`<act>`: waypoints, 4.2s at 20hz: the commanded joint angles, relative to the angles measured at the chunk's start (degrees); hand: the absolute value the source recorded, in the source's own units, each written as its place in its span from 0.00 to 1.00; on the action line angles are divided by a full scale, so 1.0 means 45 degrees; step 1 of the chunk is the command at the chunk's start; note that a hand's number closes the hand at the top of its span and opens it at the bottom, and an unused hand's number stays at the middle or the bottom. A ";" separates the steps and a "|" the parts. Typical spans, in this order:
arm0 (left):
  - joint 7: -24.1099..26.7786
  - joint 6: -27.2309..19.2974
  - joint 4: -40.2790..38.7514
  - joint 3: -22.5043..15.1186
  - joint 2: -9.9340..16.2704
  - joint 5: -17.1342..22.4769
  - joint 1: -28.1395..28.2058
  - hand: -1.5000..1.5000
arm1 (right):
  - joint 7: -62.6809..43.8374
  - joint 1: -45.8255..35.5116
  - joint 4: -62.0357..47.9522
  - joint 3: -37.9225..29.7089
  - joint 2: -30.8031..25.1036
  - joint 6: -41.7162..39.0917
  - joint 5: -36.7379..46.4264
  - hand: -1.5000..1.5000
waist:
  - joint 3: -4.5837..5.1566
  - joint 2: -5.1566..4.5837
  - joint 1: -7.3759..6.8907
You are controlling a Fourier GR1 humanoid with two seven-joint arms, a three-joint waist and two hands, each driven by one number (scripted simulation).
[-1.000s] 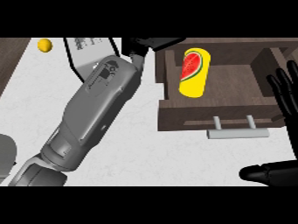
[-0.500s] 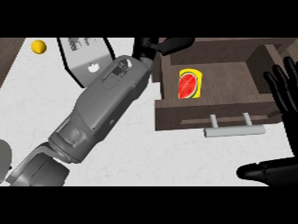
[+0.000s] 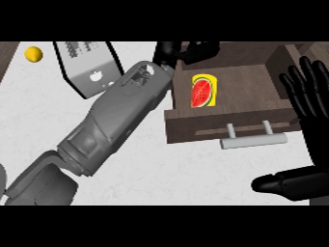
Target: Pick up the cup, place it into the drawer and close the drawer
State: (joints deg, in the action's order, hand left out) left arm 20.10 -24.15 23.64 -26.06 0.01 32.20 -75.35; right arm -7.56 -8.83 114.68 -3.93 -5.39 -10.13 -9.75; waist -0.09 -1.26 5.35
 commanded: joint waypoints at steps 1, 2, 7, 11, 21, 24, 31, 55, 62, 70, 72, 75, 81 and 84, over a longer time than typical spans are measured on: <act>-0.0191 -0.0110 -0.0638 -0.0967 -0.0001 -0.0146 -0.0323 1.00 | 0.0065 0.0225 0.0002 -0.0090 -0.0128 -0.0199 -0.0127 0.00 | -0.0003 0.0019 -0.0001; -0.0564 -0.0748 -0.0465 -0.1375 -0.0001 0.0051 -0.0175 1.00 | 0.0546 -0.0159 -0.0674 0.0070 -0.0006 -0.0340 -0.0049 0.00 | -0.0015 -0.0052 0.0191; -0.0086 -0.0868 -0.0538 -0.1795 -0.0001 0.0381 0.0256 0.00 | 0.0061 -0.0593 -0.0370 -0.0136 -0.0098 -0.0212 -0.0404 0.00 | -0.0003 -0.0099 0.0277; -0.0013 -0.0657 -0.0257 -0.1248 -0.0001 0.1140 -0.0552 0.00 | -0.0198 -0.0066 0.0414 -0.0170 -0.0117 -0.0309 -0.0784 0.00 | 0.0002 -0.0027 0.0259; 0.1930 0.0584 0.1033 -0.0197 -0.0001 0.2831 -0.0002 0.00 | -0.0643 0.0322 0.0468 -0.0442 -0.0212 -0.0730 -0.2069 0.00 | 0.0016 0.0168 -0.0645; 0.1432 0.0574 0.1310 0.0234 -0.0001 0.2675 0.0290 0.00 | -0.1315 0.0023 0.0969 -0.1524 -0.1286 -0.1158 -0.3093 1.00 | 0.0020 0.0271 -0.0948; 0.0664 0.0304 0.3893 0.0777 0.1474 0.2933 0.2165 0.00 | -0.0408 0.1397 0.1448 -0.0342 -0.2043 -0.2628 -0.0809 1.00 | 0.0027 0.0426 -0.1444; -0.0213 0.1924 1.3803 0.1932 0.6596 0.3466 1.2436 0.00 | 0.3068 0.0820 -0.2362 0.2627 -0.3905 -0.1955 0.8659 1.00 | 0.0014 0.0314 -0.1553; 0.0402 0.4371 1.3113 0.3306 0.7054 0.3740 1.4363 0.00 | 0.3315 -0.0503 -0.5273 0.4378 -0.2139 0.0032 1.1355 0.00 | 0.0026 0.0267 -0.1320; 0.0200 0.5223 1.3761 0.4223 0.7245 0.3439 1.5356 0.00 | 0.5091 -0.2886 -1.1377 0.3762 -0.1619 0.1496 1.2710 0.00 | 0.0015 0.0241 -0.1436; 0.0419 0.5327 1.3886 0.4388 0.6897 0.3163 1.5831 0.00 | 0.5104 -0.3739 -1.2195 0.3293 -0.1588 0.1175 1.2599 0.00 | 0.0017 0.0257 -0.1384; -0.0419 0.5226 1.3894 0.4622 0.6815 0.3274 1.5129 0.00 | 0.6098 -0.5018 -1.4651 0.2638 -0.1334 0.1729 1.2517 0.00 | 0.0010 0.0230 -0.1436; 0.0350 0.6574 1.2871 0.5337 0.6501 0.2796 1.5358 0.00 | 0.7160 -0.6806 -1.7841 0.1852 -0.1011 0.2361 1.2607 0.00 | 0.0014 0.0211 -0.1407; 0.0083 0.6855 1.2938 0.5126 0.6396 0.2944 1.5493 0.00 | 0.7768 -0.8135 -1.9784 0.1170 -0.1141 0.2302 1.2278 0.00 | 0.0006 0.0150 -0.1590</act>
State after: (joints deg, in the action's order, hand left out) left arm 20.71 5.15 82.10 -2.72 30.10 46.09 -6.01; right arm 25.07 -39.28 35.93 3.75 -11.60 -0.64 45.78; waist 0.10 -0.22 -1.37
